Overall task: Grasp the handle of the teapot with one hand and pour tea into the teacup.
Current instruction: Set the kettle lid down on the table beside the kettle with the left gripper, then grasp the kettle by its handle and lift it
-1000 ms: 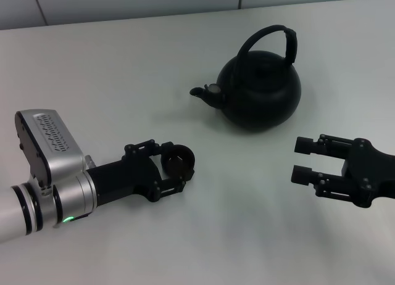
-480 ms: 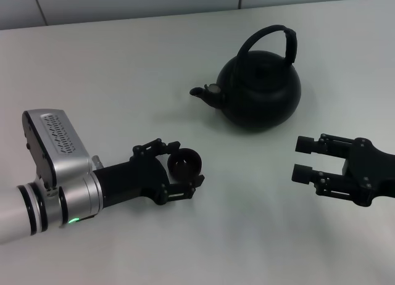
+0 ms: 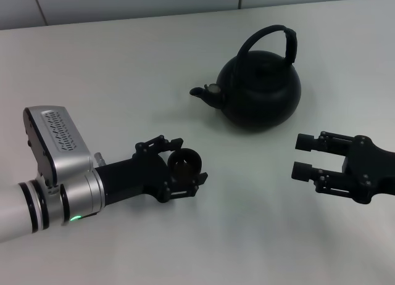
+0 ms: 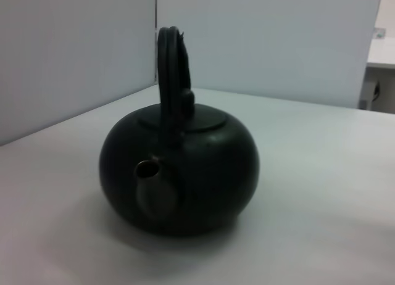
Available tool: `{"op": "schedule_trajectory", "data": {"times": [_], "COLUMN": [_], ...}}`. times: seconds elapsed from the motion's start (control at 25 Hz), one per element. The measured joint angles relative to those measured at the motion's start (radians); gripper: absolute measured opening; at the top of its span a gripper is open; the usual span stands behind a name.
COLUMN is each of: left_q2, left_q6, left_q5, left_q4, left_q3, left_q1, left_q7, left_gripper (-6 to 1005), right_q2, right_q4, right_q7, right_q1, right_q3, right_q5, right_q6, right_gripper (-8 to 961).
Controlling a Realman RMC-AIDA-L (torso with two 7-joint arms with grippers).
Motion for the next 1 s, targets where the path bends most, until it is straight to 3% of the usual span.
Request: {"op": "schedule_trajectory", "data": {"times": [0.64, 1.0], "left_q2": [0.01, 0.032], "left_q6": [0.097, 0.212], "left_q5": [0.011, 0.013], "left_q4": [0.018, 0.096], "left_q3": [-0.008, -0.062], "left_q1": [0.023, 0.09], "left_q7": [-0.027, -0.021], "left_gripper": [869, 870], "right_q2": [0.0, 0.0], "right_q4": [0.001, 0.001], "right_q7": [0.002, 0.002], "right_q1": [0.001, -0.002], "right_q3": [0.0, 0.0], "right_q5": [-0.001, -0.002], "right_q6": [0.001, 0.001], "right_gripper": [668, 668]}}
